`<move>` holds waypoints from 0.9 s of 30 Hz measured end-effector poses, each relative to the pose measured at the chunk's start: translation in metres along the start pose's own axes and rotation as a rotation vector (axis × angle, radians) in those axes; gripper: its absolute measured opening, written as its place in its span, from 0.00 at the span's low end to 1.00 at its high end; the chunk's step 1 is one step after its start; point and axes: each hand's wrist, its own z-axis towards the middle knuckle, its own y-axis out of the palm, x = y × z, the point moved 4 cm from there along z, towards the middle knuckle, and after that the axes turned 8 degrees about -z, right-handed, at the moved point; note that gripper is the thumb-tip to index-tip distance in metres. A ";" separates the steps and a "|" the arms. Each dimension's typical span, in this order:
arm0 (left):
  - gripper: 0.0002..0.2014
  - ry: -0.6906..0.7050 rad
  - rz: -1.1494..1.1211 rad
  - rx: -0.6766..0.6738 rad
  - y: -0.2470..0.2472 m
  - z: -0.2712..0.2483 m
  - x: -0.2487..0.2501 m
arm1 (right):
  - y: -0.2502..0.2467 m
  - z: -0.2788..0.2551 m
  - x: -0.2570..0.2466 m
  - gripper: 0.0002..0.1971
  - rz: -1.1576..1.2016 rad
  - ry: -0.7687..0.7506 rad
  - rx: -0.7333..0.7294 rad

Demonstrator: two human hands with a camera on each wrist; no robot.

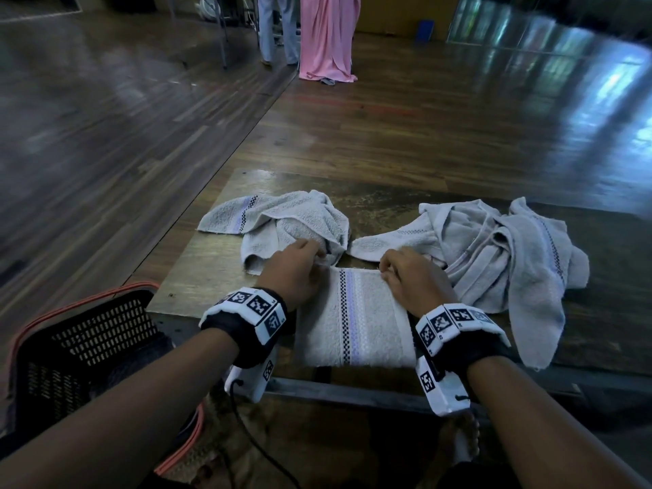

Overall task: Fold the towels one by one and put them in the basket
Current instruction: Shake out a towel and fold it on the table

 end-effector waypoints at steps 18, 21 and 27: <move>0.30 -0.185 0.160 -0.103 0.043 -0.054 -0.016 | 0.029 -0.049 0.004 0.25 -0.081 0.255 -0.099; 0.24 -0.174 0.221 0.067 0.032 -0.054 -0.011 | 0.025 -0.056 0.018 0.25 -0.067 0.338 -0.101; 0.19 -0.482 0.108 0.027 0.018 -0.047 -0.014 | 0.017 -0.047 0.020 0.27 0.292 0.439 -0.387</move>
